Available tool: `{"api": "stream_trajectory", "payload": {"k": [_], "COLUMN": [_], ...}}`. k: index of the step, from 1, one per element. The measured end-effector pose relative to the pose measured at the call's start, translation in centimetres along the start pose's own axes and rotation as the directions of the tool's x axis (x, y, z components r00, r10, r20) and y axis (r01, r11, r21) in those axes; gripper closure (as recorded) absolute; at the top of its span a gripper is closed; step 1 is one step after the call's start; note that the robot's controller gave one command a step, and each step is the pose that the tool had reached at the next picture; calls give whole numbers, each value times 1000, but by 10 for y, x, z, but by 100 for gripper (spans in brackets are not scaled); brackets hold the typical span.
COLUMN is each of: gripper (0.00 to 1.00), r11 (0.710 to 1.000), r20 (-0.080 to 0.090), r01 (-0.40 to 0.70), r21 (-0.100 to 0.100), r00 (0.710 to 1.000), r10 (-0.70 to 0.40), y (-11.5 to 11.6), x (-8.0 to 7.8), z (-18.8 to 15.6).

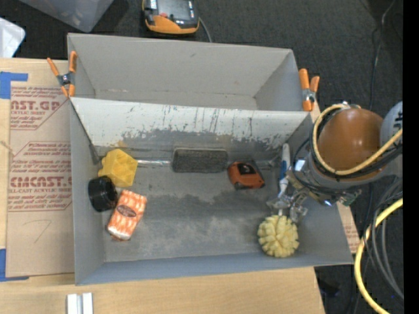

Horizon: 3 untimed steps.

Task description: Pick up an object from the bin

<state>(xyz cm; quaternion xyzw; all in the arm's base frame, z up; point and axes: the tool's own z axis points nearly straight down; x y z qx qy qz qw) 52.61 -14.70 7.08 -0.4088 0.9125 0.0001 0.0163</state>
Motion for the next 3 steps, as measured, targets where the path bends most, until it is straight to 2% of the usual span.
{"api": "stream_trajectory", "payload": {"k": [1,2,3], "gripper": [100,100,100], "r11": [1000,998,998], "r20": [-1,-2,8], "r01": [-31,-66,-63], "r21": [-2,-5,12], "r00": [1000,998,998], "r10": [31,66,63], "y": [-8,-11,-18], "x": [-6,-11,-15], "z": [1,-102,-104]}}
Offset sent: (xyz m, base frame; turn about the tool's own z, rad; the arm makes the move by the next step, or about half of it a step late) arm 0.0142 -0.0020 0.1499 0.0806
